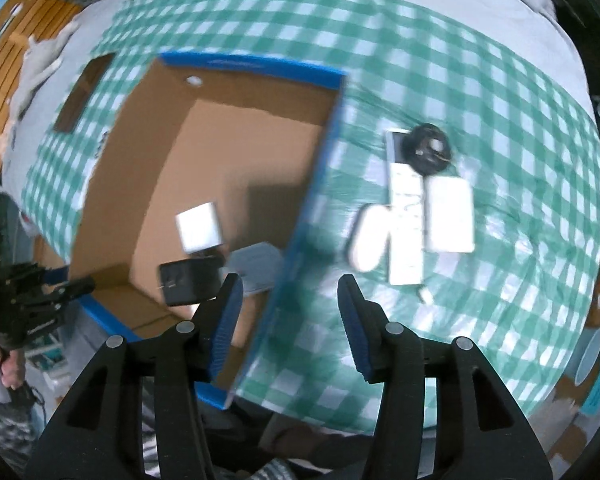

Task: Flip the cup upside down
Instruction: 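Return the right gripper to the items and grasp the white KINYO earbud case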

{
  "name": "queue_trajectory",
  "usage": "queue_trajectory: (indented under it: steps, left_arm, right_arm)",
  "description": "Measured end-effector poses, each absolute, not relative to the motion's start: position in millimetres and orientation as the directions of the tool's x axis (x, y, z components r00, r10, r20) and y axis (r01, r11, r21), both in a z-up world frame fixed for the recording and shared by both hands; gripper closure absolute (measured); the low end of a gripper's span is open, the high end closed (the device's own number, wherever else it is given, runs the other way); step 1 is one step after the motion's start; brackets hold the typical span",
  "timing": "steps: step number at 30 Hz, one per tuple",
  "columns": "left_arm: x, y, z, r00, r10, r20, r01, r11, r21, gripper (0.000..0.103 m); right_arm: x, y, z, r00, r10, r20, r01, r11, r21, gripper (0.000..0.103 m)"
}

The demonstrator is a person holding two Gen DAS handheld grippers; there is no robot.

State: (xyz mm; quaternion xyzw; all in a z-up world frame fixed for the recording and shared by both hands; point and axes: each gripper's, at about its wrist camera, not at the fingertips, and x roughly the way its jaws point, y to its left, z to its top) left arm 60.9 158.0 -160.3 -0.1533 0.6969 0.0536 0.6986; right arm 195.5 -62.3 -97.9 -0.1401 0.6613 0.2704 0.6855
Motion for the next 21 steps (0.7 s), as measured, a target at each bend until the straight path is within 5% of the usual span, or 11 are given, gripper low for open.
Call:
queue_trajectory:
  steps: [21]
  left_arm:
    - [60.6, 157.8, -160.5, 0.021, -0.144, -0.989, -0.291, 0.946, -0.144, 0.074]
  right_arm:
    - [253.9, -101.4, -191.9, -0.13, 0.189, -0.973, -0.381, 0.897, 0.225, 0.054]
